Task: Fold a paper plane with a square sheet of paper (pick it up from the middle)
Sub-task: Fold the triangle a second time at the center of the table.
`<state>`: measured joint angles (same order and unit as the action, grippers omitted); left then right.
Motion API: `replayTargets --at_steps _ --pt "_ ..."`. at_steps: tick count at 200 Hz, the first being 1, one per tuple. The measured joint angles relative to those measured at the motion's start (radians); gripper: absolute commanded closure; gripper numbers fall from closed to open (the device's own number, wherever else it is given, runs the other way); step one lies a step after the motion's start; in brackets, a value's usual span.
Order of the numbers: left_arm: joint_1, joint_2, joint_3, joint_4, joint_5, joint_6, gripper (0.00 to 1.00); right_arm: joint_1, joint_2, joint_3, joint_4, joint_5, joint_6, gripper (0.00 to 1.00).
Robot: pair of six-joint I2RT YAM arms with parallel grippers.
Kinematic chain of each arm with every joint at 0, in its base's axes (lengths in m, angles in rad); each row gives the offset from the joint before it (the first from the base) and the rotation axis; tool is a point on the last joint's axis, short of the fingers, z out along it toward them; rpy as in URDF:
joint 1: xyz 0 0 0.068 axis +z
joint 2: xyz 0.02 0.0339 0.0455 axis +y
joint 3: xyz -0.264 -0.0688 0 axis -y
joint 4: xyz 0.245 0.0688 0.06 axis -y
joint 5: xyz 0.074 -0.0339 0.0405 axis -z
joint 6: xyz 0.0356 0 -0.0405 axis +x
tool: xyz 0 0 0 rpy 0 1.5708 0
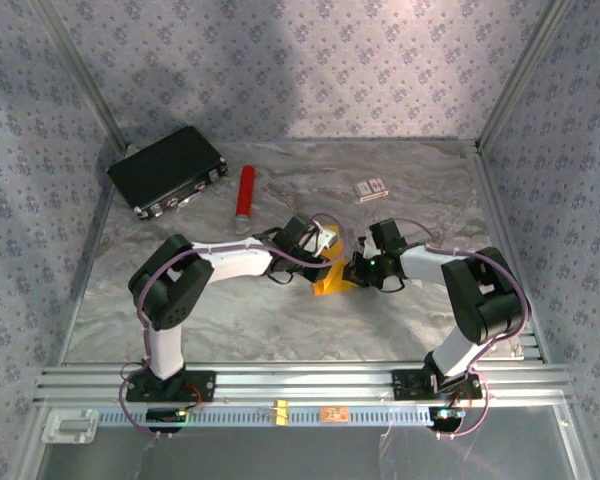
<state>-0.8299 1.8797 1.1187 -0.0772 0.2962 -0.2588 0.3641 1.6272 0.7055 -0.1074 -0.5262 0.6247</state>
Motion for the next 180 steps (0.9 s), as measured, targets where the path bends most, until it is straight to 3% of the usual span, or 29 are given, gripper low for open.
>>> replayTargets --at_steps 180 --pt "0.020 0.042 0.051 -0.060 -0.050 0.008 0.94 0.000 0.000 0.008 -0.020 0.011 -0.016 0.96"
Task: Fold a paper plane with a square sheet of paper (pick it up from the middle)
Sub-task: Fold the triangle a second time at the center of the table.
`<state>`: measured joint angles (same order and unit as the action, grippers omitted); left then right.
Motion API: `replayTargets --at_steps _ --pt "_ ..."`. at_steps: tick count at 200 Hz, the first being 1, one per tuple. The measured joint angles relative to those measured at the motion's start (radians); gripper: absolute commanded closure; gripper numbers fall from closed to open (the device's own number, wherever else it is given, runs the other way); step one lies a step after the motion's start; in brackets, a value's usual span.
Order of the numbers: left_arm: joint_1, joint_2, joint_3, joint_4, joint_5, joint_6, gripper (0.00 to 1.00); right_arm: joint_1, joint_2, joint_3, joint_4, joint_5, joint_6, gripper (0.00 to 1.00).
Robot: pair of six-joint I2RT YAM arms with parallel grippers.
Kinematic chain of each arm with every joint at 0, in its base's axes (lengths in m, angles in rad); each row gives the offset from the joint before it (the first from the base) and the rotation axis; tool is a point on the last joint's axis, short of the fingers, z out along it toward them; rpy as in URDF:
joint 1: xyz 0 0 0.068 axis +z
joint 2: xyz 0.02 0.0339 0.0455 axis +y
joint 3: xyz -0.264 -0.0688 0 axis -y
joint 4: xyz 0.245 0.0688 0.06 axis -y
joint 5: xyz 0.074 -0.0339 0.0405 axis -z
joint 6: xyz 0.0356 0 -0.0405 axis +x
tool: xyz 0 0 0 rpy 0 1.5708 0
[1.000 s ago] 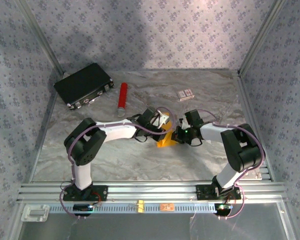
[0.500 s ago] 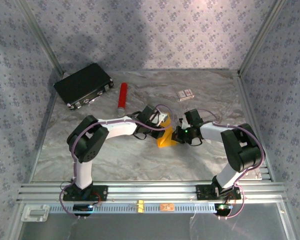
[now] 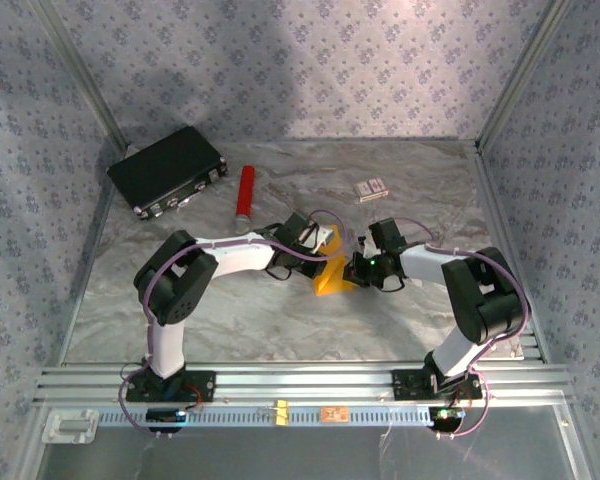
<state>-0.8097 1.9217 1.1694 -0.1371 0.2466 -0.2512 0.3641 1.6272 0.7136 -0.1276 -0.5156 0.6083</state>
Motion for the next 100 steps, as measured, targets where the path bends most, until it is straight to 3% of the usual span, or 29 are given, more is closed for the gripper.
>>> replayTargets --at_steps 100 --pt "0.000 0.000 0.000 -0.021 -0.046 0.000 0.94 0.000 0.000 0.000 0.000 0.000 0.000 0.96"
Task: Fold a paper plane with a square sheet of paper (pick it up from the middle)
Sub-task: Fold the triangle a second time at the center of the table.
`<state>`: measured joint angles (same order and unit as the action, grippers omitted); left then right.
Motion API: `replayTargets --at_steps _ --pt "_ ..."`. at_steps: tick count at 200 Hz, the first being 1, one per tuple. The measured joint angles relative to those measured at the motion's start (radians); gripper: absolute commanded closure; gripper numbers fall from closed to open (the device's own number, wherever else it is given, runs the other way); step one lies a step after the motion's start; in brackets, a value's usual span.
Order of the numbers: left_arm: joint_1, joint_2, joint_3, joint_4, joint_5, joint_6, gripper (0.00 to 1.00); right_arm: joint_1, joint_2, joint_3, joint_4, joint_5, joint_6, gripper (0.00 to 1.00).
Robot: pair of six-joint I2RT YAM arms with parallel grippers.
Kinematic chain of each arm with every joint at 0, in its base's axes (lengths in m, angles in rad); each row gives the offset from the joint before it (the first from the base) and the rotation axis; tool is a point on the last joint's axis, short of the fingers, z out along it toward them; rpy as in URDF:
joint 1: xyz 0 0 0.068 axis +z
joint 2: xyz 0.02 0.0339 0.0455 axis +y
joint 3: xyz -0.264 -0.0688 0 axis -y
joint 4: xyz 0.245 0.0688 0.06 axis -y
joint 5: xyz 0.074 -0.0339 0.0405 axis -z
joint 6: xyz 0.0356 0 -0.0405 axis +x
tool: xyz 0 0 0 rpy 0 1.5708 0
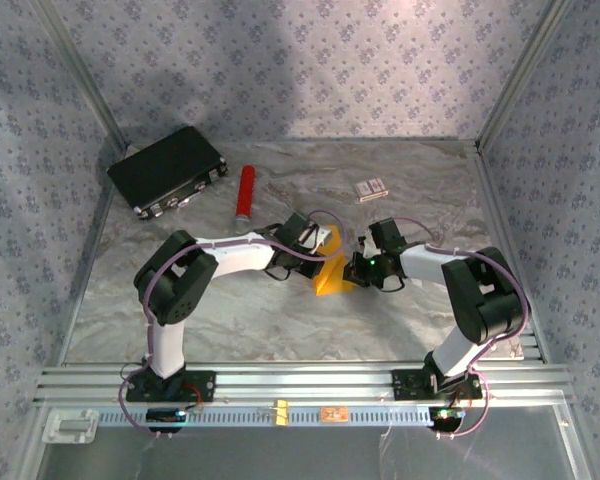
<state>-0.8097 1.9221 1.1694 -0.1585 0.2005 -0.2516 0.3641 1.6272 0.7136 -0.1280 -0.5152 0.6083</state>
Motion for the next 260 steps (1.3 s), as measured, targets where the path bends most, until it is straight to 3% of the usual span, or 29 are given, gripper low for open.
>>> replayTargets --at_steps 260 --pt "0.000 0.013 0.019 -0.027 -0.045 -0.001 0.94 0.000 0.000 0.003 -0.005 0.003 0.000 0.96"
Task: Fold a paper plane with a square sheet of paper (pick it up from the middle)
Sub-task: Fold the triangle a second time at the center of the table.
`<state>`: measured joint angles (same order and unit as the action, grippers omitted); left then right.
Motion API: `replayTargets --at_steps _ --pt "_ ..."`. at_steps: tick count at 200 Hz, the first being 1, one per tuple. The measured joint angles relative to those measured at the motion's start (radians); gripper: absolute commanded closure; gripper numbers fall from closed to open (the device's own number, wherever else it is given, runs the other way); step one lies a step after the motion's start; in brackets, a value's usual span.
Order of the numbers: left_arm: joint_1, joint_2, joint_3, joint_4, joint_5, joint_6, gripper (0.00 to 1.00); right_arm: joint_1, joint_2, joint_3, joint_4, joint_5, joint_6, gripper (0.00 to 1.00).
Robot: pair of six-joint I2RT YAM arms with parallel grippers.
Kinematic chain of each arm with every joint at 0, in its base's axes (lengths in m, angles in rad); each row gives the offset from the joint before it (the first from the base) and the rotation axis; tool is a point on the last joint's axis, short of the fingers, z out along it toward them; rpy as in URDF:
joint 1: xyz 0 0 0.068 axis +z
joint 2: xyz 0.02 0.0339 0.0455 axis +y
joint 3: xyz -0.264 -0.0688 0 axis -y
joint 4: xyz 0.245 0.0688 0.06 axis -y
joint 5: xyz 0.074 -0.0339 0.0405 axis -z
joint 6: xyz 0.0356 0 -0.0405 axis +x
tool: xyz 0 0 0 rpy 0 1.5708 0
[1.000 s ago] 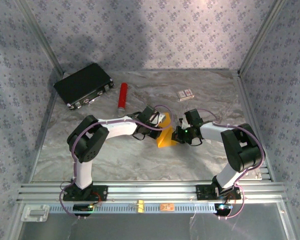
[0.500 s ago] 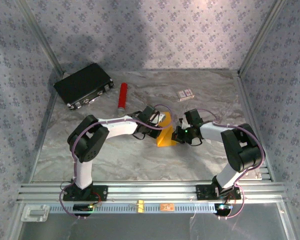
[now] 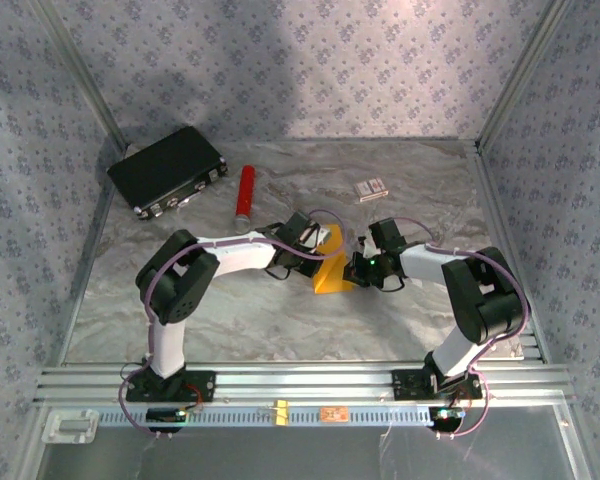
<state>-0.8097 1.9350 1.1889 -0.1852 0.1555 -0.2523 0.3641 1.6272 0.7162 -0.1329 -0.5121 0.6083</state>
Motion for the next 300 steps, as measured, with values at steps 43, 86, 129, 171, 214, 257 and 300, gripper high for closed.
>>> replayTargets --at_steps 43,86,129,171,214,257,300 --pt "0.000 0.004 0.000 -0.002 0.000 0.000 0.94 0.000 0.000 0.001 -0.002 0.001 0.000 0.96" --pt "0.000 0.005 0.000 -0.002 0.000 0.000 0.94 0.000 0.000 0.001 -0.002 0.001 0.000 0.96" --pt "0.000 0.006 0.000 0.002 0.001 0.000 0.93 0.000 0.000 0.001 -0.002 0.001 0.000 0.96" --pt "0.000 0.015 0.000 0.007 0.006 0.001 0.94 0.000 0.000 0.001 -0.002 0.001 0.000 0.96" --pt "0.001 0.016 0.000 0.008 0.008 0.001 0.94 0.000 0.000 0.001 -0.003 0.001 0.000 0.95" --pt "0.001 0.016 0.000 0.013 0.010 0.000 0.94 0.000 -0.005 0.001 -0.011 0.007 -0.004 0.94" --pt "-0.001 0.018 0.000 0.019 0.019 0.000 0.95 -0.008 -0.023 0.001 -0.042 0.031 -0.016 0.91"
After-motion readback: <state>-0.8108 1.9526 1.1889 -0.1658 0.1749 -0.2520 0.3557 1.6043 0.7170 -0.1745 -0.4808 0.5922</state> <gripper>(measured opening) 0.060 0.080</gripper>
